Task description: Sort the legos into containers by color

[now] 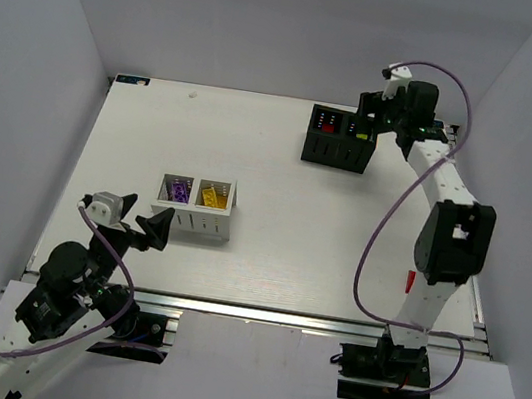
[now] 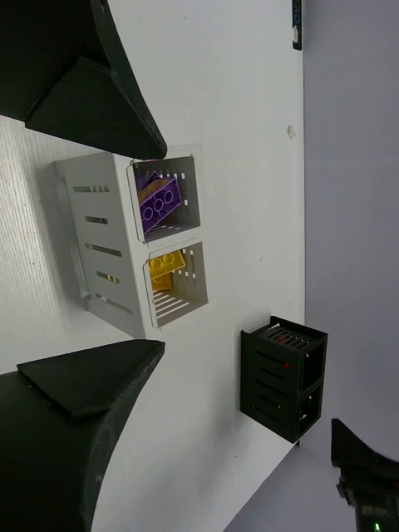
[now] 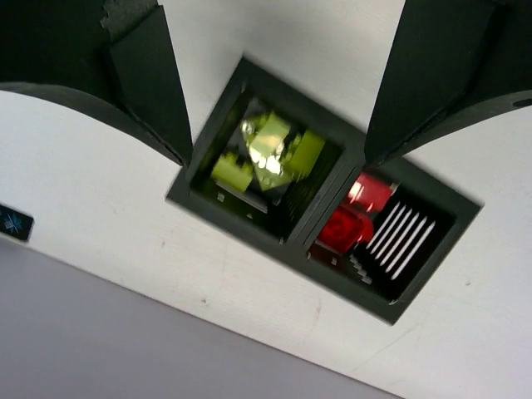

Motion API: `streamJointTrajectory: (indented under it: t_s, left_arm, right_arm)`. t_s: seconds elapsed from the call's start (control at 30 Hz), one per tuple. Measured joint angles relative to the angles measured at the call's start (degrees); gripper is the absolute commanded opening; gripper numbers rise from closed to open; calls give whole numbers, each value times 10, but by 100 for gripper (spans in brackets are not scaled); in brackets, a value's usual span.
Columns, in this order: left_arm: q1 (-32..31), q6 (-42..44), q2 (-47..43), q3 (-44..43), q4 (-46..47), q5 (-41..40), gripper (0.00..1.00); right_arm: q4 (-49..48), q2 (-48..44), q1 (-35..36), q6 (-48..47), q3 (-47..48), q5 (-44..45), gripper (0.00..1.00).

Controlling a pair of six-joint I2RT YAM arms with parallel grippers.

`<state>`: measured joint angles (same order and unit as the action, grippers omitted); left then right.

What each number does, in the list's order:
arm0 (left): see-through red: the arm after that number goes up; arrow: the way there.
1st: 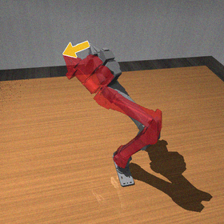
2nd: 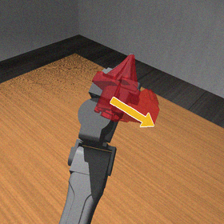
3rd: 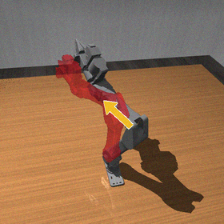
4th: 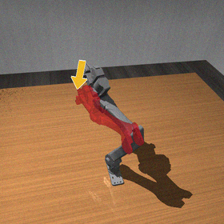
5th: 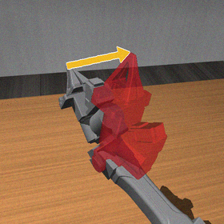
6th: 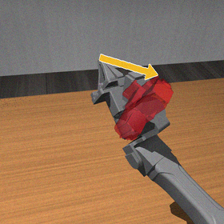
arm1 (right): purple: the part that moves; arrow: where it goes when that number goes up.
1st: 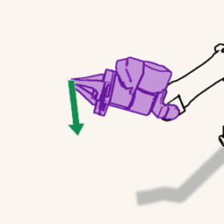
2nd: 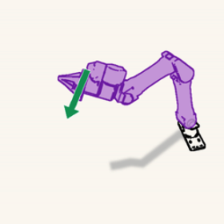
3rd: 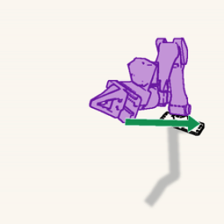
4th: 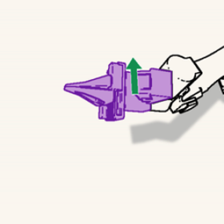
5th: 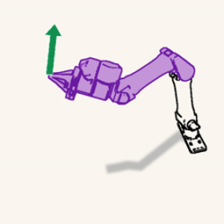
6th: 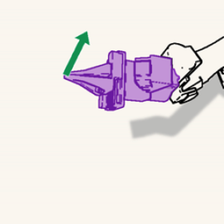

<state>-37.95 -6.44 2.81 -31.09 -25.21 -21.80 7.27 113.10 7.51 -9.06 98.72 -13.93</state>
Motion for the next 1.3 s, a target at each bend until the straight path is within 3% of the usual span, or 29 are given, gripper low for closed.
streamJointTrajectory:
  t_s: [0.3, 0.53, 0.73, 1.03, 1.3]
  left_arm:
    - [0, 3, -7, 6, 4, 11, 98]
    - [0, 11, 52, 6, 11, 51, 98]
    - [0, 14, 82, 6, 10, 76, 98]
    - [0, 5, 95, 2, 12, 85, 98]
    - [0, 0, 167, -17, 7, 92, 98]
  right_arm:
    - [7, -368, -9, 51, -302, -9, 89]
    - [38, -515, -7, 70, -469, -49, 89]
    - [81, -567, -7, 57, -513, -66, 89]
    - [144, -581, -27, 25, -521, 112, 86]
    - [222, -565, -58, 11, -514, 162, 85]
